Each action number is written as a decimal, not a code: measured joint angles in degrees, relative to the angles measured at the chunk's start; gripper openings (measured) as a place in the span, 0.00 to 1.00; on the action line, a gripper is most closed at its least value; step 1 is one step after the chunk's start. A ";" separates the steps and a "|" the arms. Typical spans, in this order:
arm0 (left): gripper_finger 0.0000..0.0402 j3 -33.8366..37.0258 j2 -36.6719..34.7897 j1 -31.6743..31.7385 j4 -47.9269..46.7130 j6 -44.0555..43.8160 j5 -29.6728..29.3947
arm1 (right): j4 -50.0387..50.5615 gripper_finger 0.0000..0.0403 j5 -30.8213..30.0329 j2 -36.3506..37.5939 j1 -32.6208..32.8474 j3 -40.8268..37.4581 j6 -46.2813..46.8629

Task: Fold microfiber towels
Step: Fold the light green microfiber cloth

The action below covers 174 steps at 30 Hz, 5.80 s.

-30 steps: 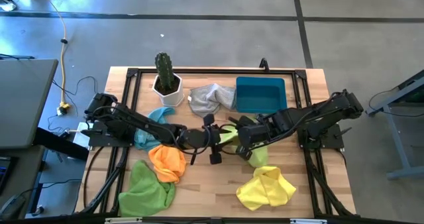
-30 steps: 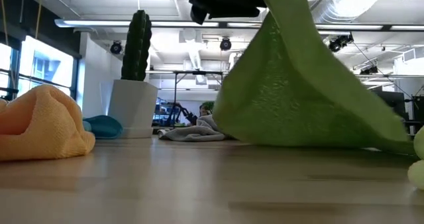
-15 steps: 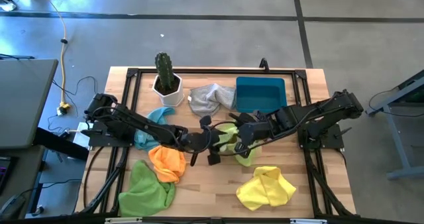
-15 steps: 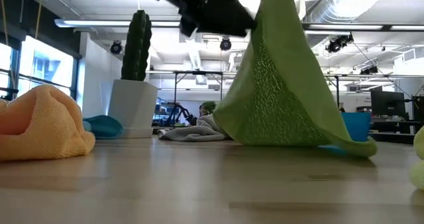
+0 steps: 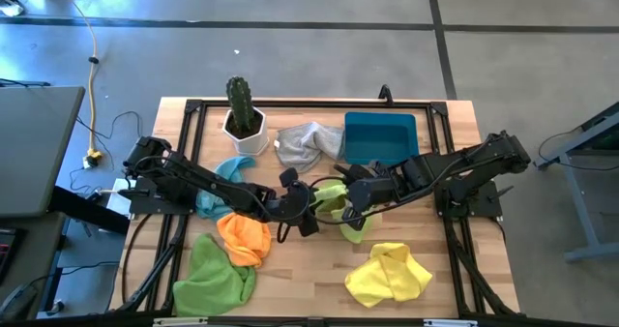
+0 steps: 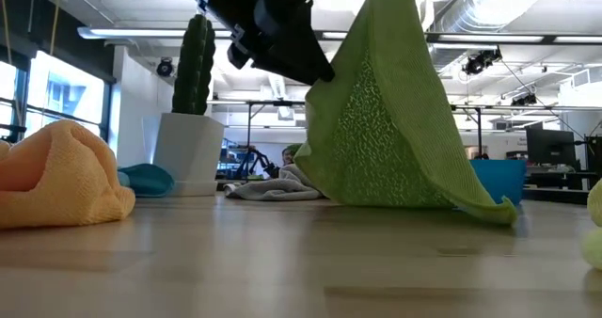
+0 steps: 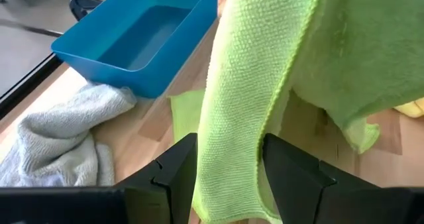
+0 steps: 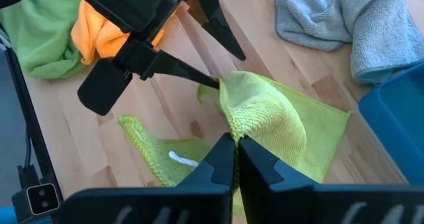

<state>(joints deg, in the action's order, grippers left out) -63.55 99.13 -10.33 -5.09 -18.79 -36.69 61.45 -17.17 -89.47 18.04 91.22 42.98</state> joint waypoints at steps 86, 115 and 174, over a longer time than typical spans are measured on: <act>0.00 0.00 -5.60 -7.15 -14.25 -15.68 15.08 | -33.58 0.41 0.88 -0.26 4.26 -37.77 13.15; 0.00 0.00 -5.57 -4.14 -19.76 -13.56 13.53 | -24.44 0.37 -10.18 -0.24 6.49 -37.87 24.52; 0.00 -9.65 -9.11 1.08 -34.96 -0.90 11.58 | -8.86 0.00 -7.48 2.85 2.79 -29.29 4.57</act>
<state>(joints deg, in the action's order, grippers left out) -73.20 90.02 -9.25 -40.05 -19.69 -25.10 52.59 -24.65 -86.62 20.83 61.93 47.55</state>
